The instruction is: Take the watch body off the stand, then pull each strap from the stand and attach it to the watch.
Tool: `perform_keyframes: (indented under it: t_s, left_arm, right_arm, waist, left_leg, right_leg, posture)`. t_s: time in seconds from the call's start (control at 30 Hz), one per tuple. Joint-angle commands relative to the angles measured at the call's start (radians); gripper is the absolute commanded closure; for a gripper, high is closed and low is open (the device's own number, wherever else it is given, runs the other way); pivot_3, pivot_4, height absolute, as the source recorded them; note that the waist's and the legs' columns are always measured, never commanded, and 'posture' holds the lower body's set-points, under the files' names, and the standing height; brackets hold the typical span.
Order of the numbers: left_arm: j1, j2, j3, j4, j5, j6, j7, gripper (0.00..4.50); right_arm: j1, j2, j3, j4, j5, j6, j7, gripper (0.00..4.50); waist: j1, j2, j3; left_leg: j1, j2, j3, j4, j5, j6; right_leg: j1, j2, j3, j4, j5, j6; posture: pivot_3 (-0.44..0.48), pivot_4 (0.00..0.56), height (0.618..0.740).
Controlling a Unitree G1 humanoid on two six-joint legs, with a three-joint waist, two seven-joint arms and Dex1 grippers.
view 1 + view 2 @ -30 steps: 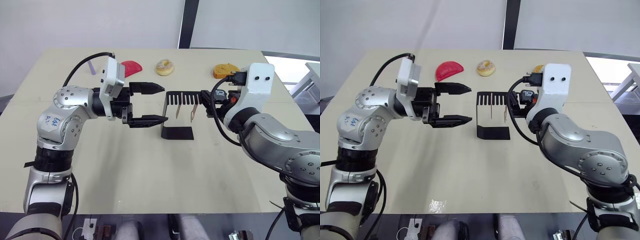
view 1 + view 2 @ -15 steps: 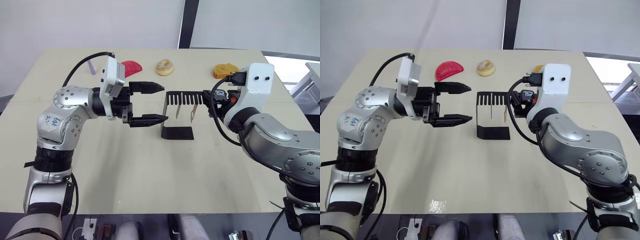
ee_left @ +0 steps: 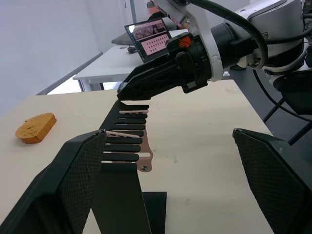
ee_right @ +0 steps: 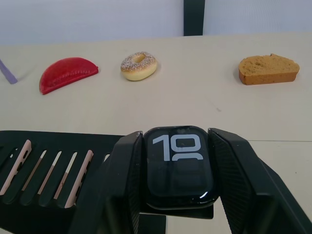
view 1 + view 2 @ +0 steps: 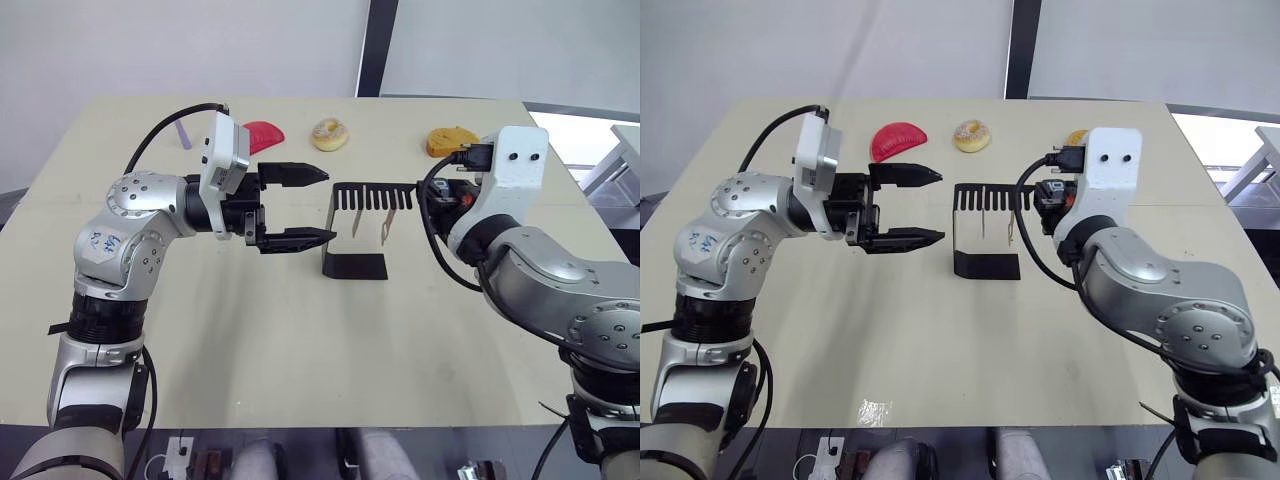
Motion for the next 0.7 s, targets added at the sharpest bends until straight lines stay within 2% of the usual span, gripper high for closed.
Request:
perform_keyframes:
  t_s: [0.03,0.13,0.23,0.37,0.47,0.57,0.63,0.7]
  left_arm:
    - [-0.024,-0.004,0.021,-0.015,-0.008,-0.019,-0.003,0.00]
    - [-0.021,-0.006,0.023,-0.022,-0.017,-0.014,-0.007,0.00]
    - [-0.011,0.003,0.030,-0.037,-0.041,0.009,-0.024,0.00]
    - [0.020,0.035,0.038,-0.071,-0.089,0.056,-0.064,0.00]
    - [0.079,0.085,0.021,-0.117,-0.107,0.075,-0.128,0.00]
    - [0.133,0.122,0.004,-0.145,-0.095,0.058,-0.176,0.00]
    - [0.154,0.123,0.005,-0.157,-0.101,0.064,-0.173,0.00]
    - [0.183,0.115,-0.001,-0.182,-0.100,0.069,-0.155,0.00]
  right_arm:
    - [-0.038,-0.037,-0.057,-0.042,0.038,-0.011,0.023,2.90]
    - [-0.022,-0.110,-0.116,-0.063,0.089,-0.016,0.062,2.90]
    - [0.071,-0.218,-0.254,-0.085,0.176,-0.022,0.182,2.90]
    - [0.291,-0.311,-0.466,-0.109,0.229,-0.008,0.386,2.90]
    - [0.539,-0.288,-0.659,-0.152,0.223,0.019,0.620,2.90]
    - [0.759,-0.227,-0.752,-0.191,0.119,0.007,0.810,2.90]
    - [0.868,-0.203,-0.749,-0.213,-0.011,-0.009,0.910,2.90]
    - [0.950,-0.178,-0.691,-0.210,-0.183,-0.051,0.984,2.90]
  waist:
    - [0.000,0.000,0.000]
    - [0.001,0.000,0.000]
    - [0.006,0.000,0.000]
    - [0.015,0.000,0.000]
    - [0.019,0.000,0.000]
    - [0.025,0.000,0.000]
    - [0.028,0.000,0.000]
    - [0.028,0.000,0.000]
  left_leg:
    - [0.000,0.000,0.000,0.000,0.000,0.000]
    - [-0.001,0.000,0.000,0.000,0.000,0.000]
    - [-0.003,0.000,-0.001,0.000,0.000,0.000]
    - [-0.006,0.000,-0.004,0.000,0.000,0.001]
    - [-0.007,0.000,-0.005,-0.001,-0.001,0.001]
    - [-0.007,0.000,-0.005,-0.001,0.000,0.001]
    - [-0.007,0.000,-0.006,0.000,0.000,0.001]
    - [-0.007,-0.001,-0.006,0.001,0.000,0.002]
  right_leg:
    - [0.000,0.000,0.000,0.000,0.000,0.000]
    - [-0.001,0.000,0.000,0.000,0.000,0.000]
    - [-0.001,0.000,-0.001,-0.002,0.000,0.000]
    - [-0.001,0.000,-0.003,-0.005,0.001,0.001]
    - [-0.001,0.000,-0.003,-0.006,0.001,0.002]
    - [-0.001,0.001,-0.003,-0.006,0.001,0.002]
    - [0.000,0.001,-0.003,-0.006,0.001,0.003]
    - [0.000,0.001,-0.002,-0.006,0.002,0.004]
  posture:
    - [0.000,0.150,0.737]
    - [0.000,0.150,0.737]
    - [0.000,0.150,0.737]
    - [0.000,0.150,0.737]
    - [0.000,0.150,0.737]
    - [0.000,0.150,0.737]
    - [0.000,0.150,0.737]
    - [0.000,0.150,0.737]
